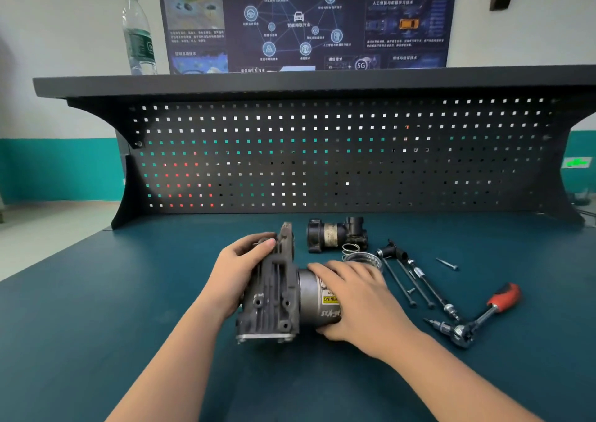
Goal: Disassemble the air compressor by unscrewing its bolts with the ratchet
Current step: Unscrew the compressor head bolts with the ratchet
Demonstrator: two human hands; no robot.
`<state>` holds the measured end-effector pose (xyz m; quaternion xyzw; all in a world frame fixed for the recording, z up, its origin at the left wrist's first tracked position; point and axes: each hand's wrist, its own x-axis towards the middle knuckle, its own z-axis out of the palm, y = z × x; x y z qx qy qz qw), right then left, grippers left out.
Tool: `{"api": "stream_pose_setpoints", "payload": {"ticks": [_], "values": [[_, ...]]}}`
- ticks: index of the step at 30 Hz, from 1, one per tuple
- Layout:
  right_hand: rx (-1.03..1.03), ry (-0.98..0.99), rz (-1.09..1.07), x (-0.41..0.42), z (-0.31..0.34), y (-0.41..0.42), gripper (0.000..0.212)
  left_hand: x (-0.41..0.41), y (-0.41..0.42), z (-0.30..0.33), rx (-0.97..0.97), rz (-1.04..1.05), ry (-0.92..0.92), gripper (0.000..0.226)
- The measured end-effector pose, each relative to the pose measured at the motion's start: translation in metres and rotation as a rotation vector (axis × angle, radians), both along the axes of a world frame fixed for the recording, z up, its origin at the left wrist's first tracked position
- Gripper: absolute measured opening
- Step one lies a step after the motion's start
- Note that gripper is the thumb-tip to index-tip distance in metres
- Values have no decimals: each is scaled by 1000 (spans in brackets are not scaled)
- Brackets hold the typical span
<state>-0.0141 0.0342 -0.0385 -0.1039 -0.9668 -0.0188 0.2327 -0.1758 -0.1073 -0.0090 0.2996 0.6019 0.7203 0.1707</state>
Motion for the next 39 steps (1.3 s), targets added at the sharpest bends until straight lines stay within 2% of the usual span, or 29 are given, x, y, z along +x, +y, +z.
{"api": "stream_pose_setpoints", "payload": {"ticks": [3,8,13,19,20,22,24,26,27,29,31,32,34,37,39], "values": [[-7,0,-17,2,-2,5,95,0,5,-3,19,-10,4,14],[-109,26,-106,11,2,23,91,2,17,-14,-79,84,174,14],[-220,38,-62,16,2,31,92,6,21,-20,-32,106,25,19],[-223,11,-141,17,0,33,85,13,23,-20,-220,310,158,22],[-220,-1,-137,18,1,33,83,15,19,-17,-202,256,208,20],[-238,46,-160,24,5,34,79,17,6,-10,-273,-45,363,28],[-317,275,-314,35,13,41,72,20,-3,-8,-545,-300,627,55],[-501,515,-658,55,20,61,66,25,-5,-9,-694,-316,776,78],[-631,529,-838,68,23,73,66,27,-3,-10,-690,-270,793,82],[-840,331,-1062,93,22,93,59,33,1,-12,-632,-177,837,77],[-897,31,-1080,104,19,101,36,34,5,-14,-605,-120,862,72],[-897,-52,-1082,103,17,103,29,35,7,-16,-605,-106,861,71],[-875,-112,-1117,97,14,104,23,38,12,-18,-605,-83,840,70],[-925,-194,-1128,92,13,106,39,44,21,-18,-611,-51,821,71],[-1025,-153,-1061,96,4,111,39,45,25,-17,-611,-50,809,71]]}}
